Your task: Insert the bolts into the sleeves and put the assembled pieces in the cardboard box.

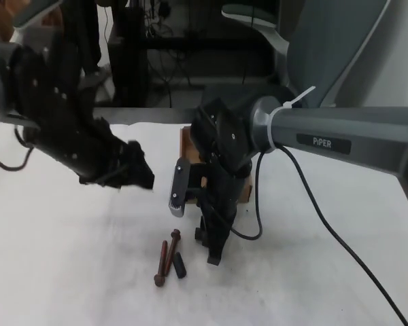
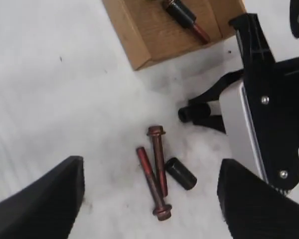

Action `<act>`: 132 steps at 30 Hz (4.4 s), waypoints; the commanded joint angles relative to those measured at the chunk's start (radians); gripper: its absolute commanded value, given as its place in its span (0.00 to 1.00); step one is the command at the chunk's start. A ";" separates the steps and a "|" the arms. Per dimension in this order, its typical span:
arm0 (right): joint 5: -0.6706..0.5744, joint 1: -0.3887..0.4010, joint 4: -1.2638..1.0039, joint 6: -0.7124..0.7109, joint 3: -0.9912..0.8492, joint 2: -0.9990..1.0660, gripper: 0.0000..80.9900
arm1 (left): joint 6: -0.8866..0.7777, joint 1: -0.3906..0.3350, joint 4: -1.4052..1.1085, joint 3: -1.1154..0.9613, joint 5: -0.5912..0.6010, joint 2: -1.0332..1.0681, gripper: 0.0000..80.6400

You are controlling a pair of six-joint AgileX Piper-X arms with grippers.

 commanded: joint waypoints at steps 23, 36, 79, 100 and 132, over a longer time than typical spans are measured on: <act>-0.354 -0.202 -0.096 0.336 0.318 -0.382 0.01 | -0.094 -0.239 -0.128 0.002 -0.130 0.155 0.87; -0.354 -0.202 -0.307 0.464 0.639 -0.627 0.01 | -0.089 -0.243 -0.085 -0.100 -0.246 0.345 0.87; -0.354 -0.202 -0.447 0.565 0.804 -0.810 0.01 | -0.224 -0.297 -0.520 0.130 0.030 0.008 0.02; -0.368 -0.202 -0.448 0.599 0.804 -0.810 0.01 | -0.154 -0.287 -0.360 0.246 -0.322 0.010 0.02; -0.409 -0.202 -0.418 0.599 0.804 -0.810 0.01 | -0.311 -0.164 -0.247 0.246 -0.546 0.064 0.40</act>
